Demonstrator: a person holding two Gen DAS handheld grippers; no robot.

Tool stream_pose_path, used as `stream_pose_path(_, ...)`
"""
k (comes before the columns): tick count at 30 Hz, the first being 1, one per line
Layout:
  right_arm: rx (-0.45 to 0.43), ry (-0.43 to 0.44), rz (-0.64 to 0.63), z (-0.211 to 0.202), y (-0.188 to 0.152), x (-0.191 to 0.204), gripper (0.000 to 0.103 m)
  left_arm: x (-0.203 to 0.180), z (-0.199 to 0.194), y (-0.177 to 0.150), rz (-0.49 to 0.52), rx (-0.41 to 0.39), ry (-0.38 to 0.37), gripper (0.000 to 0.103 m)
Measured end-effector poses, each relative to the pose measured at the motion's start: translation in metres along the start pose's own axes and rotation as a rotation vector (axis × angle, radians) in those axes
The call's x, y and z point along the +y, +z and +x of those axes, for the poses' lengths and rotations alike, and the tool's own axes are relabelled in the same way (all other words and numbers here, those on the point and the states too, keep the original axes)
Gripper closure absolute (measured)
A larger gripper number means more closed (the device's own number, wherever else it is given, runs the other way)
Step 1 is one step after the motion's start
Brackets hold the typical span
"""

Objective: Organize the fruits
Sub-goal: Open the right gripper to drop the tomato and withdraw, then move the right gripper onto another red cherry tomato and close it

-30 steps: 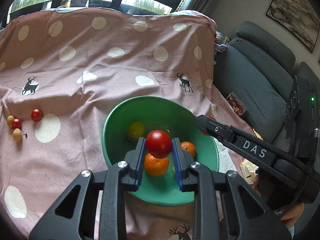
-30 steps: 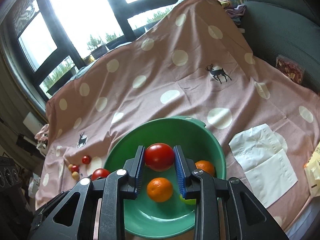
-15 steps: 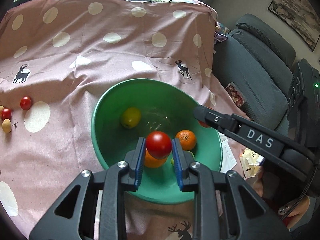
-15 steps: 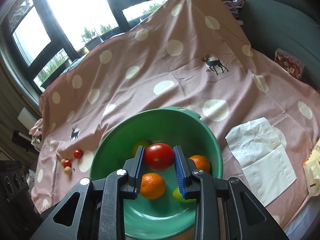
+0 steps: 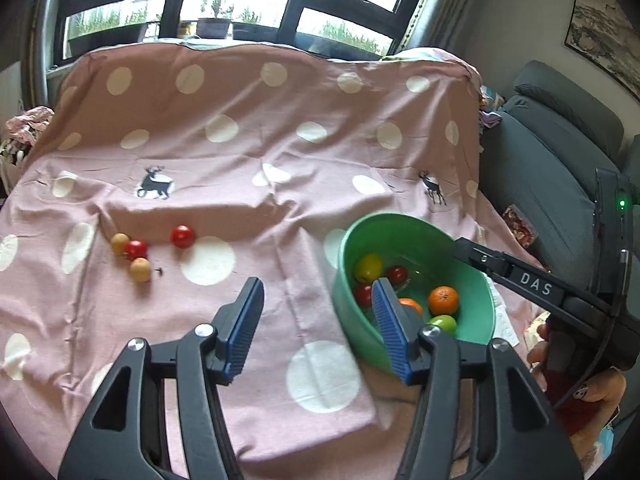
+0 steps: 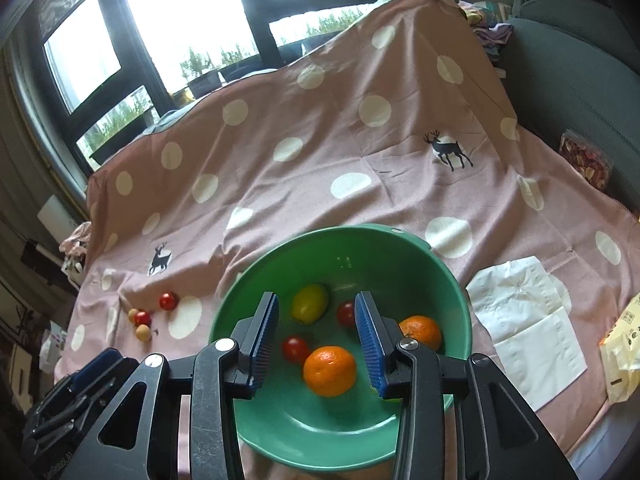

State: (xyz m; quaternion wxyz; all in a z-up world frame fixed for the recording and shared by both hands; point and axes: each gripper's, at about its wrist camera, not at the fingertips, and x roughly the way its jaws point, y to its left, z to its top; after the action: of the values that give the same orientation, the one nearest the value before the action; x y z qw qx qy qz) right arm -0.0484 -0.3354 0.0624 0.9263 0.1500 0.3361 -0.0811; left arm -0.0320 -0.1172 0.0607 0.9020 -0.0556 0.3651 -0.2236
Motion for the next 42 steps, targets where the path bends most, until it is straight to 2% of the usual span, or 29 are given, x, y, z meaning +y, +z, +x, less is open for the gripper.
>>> stream_pose_path(5,-0.020,0.056,-0.049,-0.005,-0.003,0.027,0.061,0.038,-0.022,0.002,-0.026,-0.035,0.092,0.042)
stream_pose_path(8,-0.015,0.122,-0.069,-0.003,-0.005,0.047,0.048,0.065,-0.027,0.004,-0.045,-0.045,0.145,0.039)
stream_pose_path(9,-0.009,0.147,-0.075,-0.002,-0.006,0.054,0.047,0.075,-0.028,0.005,-0.050,-0.047,0.161,0.039)
stream_pose_path(13,0.068,0.238,-0.090,0.012,-0.004,0.086,0.047,0.123,-0.019,0.014,-0.130,-0.036,0.226,0.038)
stream_pose_path(16,0.145,0.314,-0.102,0.031,0.003,0.115,0.047,0.161,-0.008,0.022,-0.213,-0.006,0.239,0.039)
stream_pose_path(18,0.208,0.347,-0.106,0.049,0.011,0.136,0.047,0.174,-0.003,0.027,-0.231,0.014,0.265,0.040)
stream_pose_path(20,0.253,0.352,-0.114,0.066,0.017,0.157,0.047,0.180,0.004,0.033,-0.211,0.021,0.262,0.040)
stream_pose_path(23,0.300,0.346,-0.140,0.092,0.024,0.185,0.047,0.187,0.022,0.036,-0.218,0.043,0.211,0.040)
stream_pose_path(26,0.345,0.319,-0.171,0.123,0.023,0.202,0.047,0.192,0.048,0.037,-0.240,0.094,0.164,0.047)
stream_pose_path(29,0.383,0.279,-0.177,0.154,0.017,0.206,0.049,0.199,0.072,0.036,-0.267,0.150,0.140,0.052)
stream_pose_path(31,0.406,0.253,-0.164,0.172,0.013,0.204,0.055,0.203,0.085,0.036,-0.280,0.181,0.144,0.055)
stream_pose_path(34,0.430,0.239,-0.142,0.193,0.008,0.201,0.056,0.204,0.098,0.035,-0.281,0.211,0.156,0.057)
stream_pose_path(37,0.443,0.219,-0.148,0.206,0.004,0.201,0.061,0.205,0.105,0.034,-0.277,0.228,0.162,0.057)
stream_pose_path(42,0.452,0.220,-0.151,0.215,0.001,0.202,0.061,0.212,0.116,0.032,-0.316,0.247,0.166,0.057)
